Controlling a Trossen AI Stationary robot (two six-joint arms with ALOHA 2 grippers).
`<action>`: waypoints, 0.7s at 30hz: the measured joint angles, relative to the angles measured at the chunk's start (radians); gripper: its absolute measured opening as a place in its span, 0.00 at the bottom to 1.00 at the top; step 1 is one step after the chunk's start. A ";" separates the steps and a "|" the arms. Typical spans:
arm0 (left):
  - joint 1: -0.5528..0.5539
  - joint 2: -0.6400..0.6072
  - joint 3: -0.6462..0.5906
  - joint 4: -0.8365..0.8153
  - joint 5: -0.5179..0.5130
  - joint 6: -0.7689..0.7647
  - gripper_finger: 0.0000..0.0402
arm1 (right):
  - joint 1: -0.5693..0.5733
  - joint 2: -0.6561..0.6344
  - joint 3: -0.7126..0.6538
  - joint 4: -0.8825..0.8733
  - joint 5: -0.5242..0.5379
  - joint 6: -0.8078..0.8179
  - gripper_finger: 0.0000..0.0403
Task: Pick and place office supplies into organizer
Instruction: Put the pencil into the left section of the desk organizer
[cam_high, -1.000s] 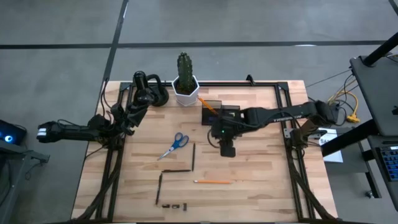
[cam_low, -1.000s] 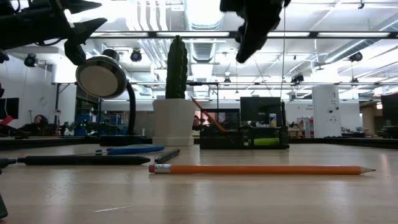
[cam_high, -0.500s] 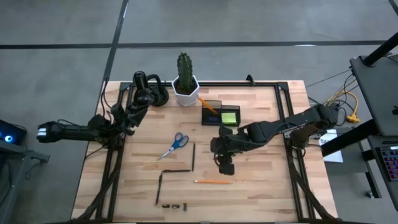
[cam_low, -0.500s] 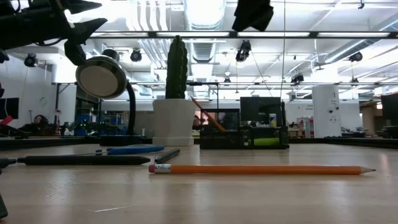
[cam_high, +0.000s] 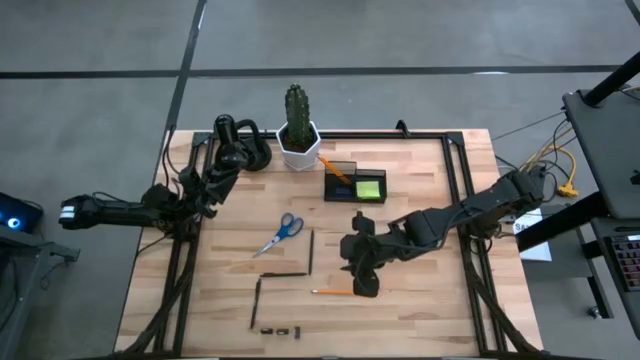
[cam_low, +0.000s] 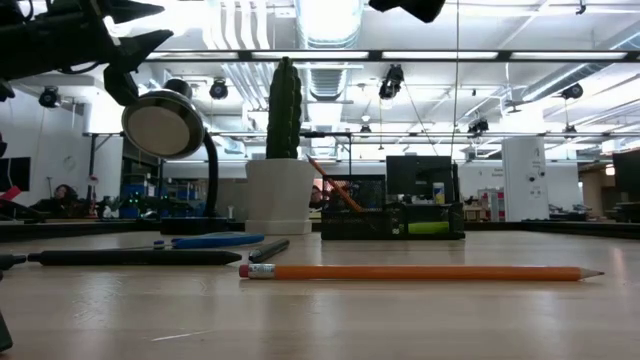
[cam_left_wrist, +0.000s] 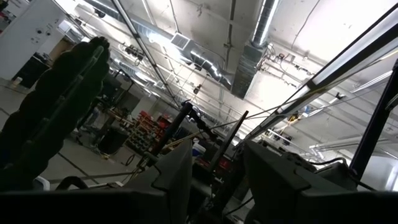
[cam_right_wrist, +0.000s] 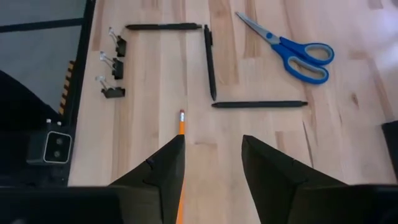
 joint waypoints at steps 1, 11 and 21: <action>0.000 0.000 0.000 0.000 0.000 0.000 0.32 | 0.002 0.005 0.000 0.007 0.000 0.000 0.37; 0.000 0.003 0.000 -0.004 0.000 0.000 0.32 | 0.033 0.059 0.007 0.091 -0.002 0.001 0.46; 0.000 0.008 0.000 -0.018 0.002 0.000 0.32 | 0.061 0.209 0.098 0.081 -0.048 0.020 0.49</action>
